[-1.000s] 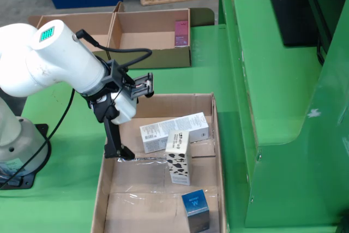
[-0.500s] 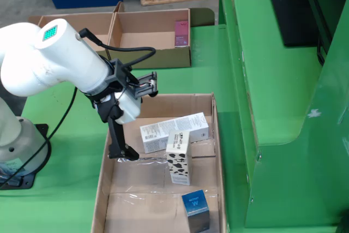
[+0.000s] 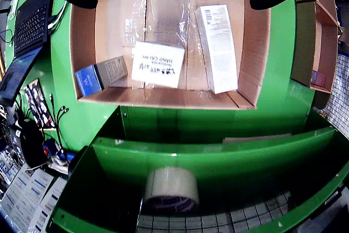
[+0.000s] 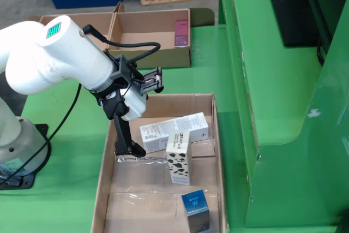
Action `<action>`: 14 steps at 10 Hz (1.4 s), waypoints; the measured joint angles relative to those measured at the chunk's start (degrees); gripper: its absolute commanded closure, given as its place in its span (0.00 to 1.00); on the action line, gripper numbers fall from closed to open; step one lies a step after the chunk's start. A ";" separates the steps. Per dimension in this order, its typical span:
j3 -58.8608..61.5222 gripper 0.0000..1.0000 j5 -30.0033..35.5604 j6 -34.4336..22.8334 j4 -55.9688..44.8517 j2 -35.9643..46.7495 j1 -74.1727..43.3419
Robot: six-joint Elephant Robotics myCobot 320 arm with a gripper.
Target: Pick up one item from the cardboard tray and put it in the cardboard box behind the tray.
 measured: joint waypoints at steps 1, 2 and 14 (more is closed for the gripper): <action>0.17 0.00 0.00 -0.09 0.00 -0.35 0.00; 1.40 0.00 -0.35 -0.18 0.18 -1.14 -0.09; 18.28 0.00 -0.79 -0.62 -4.13 -12.48 -0.61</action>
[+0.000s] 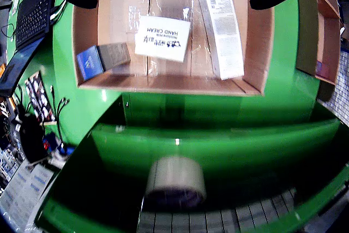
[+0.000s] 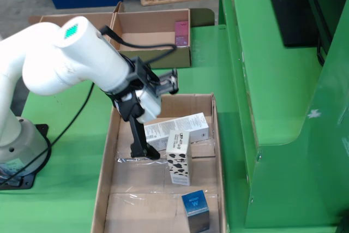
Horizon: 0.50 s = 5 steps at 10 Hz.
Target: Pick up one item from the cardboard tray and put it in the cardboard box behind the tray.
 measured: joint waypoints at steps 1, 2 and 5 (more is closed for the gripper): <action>2.20 0.00 0.00 0.00 -1.92 -2.46 -0.18; 5.18 0.00 -0.09 0.00 -3.50 -4.22 -0.18; 15.20 0.00 -0.09 -0.08 -8.16 -10.02 -0.27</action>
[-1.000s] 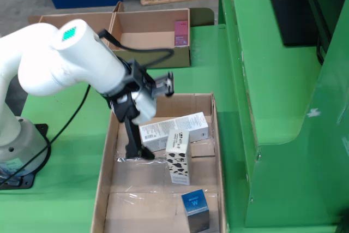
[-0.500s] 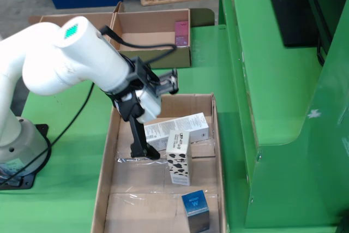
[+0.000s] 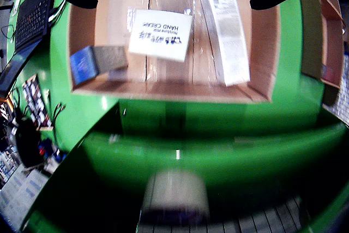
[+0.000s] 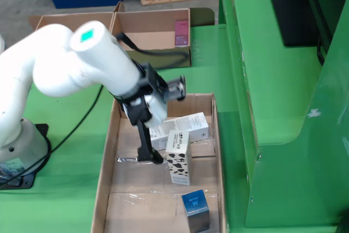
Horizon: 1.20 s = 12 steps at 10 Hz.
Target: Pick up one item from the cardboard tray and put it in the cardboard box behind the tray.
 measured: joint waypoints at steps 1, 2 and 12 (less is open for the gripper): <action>1.85 0.00 -0.09 -0.09 -2.38 -2.90 0.18; 4.31 0.00 0.00 -0.09 -2.90 -5.01 0.53; 14.68 0.00 -1.50 -0.09 6.50 -8.61 1.15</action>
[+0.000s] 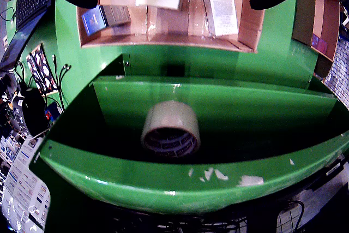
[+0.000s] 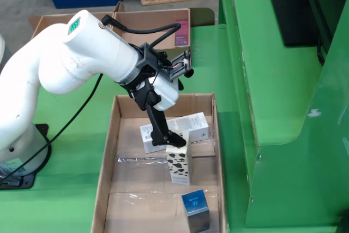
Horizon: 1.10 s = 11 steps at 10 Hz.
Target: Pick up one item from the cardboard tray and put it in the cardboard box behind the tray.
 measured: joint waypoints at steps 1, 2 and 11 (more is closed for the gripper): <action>0.00 0.00 -0.08 0.00 1.31 -0.18 0.08; 0.00 0.00 -0.08 0.00 1.49 -0.18 0.17; 0.09 0.00 -5.53 0.00 13.26 -5.80 0.96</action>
